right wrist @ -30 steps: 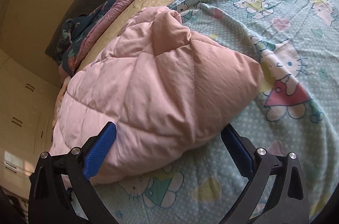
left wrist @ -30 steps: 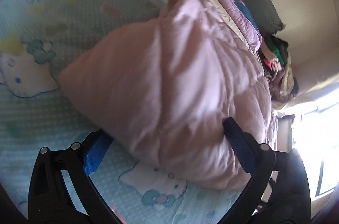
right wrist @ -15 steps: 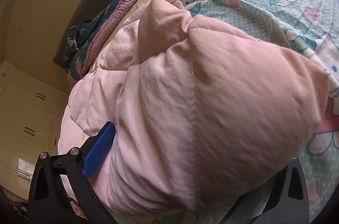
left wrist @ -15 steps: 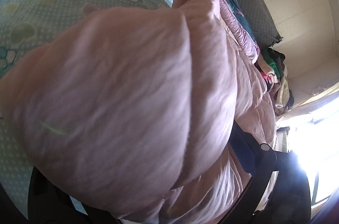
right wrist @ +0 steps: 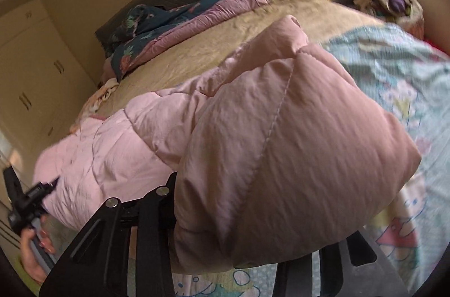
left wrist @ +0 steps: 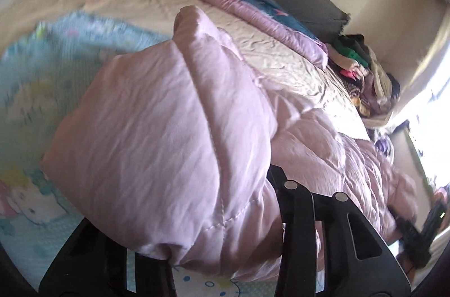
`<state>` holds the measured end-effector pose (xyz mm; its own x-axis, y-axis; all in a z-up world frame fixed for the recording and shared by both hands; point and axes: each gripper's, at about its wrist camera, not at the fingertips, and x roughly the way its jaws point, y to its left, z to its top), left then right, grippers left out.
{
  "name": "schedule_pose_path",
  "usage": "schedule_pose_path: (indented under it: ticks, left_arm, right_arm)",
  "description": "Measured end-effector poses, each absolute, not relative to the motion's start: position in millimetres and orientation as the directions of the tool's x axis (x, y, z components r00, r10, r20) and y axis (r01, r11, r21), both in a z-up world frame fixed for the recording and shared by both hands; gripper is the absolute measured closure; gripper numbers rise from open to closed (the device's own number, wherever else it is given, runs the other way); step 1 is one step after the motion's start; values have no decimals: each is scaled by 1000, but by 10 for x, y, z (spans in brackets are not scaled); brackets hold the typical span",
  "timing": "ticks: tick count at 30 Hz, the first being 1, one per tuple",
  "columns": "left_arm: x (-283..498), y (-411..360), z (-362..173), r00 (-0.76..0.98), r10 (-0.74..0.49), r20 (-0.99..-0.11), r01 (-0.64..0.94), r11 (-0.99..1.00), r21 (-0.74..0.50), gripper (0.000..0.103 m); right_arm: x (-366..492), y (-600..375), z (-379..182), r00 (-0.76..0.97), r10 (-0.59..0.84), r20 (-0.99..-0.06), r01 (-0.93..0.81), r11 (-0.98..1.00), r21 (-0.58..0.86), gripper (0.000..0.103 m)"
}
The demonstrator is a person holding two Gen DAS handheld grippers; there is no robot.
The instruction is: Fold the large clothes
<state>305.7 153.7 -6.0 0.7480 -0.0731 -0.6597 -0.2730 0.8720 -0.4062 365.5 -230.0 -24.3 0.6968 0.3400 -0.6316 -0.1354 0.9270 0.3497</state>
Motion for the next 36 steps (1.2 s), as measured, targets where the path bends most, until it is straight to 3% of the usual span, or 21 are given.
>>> schedule_pose_path:
  ticks: [8,20,36]
  left_arm:
    - [2780,1467,255,766,-63,-640,-235,899,-370,73]
    - [2200,1420,441,774,-91,-627,-194,908,-372,73]
    - [1548,1385,276,767,-100,-633,-179,915,-361,73]
  right_arm:
    - [3287,-2109,256,729,335,-597,-262,942,209,72]
    - [2569,-2239,401,719,354,-598,-275,935,223,72]
    - [1859,-2286,296,713,339,-614,-261,941,217,72]
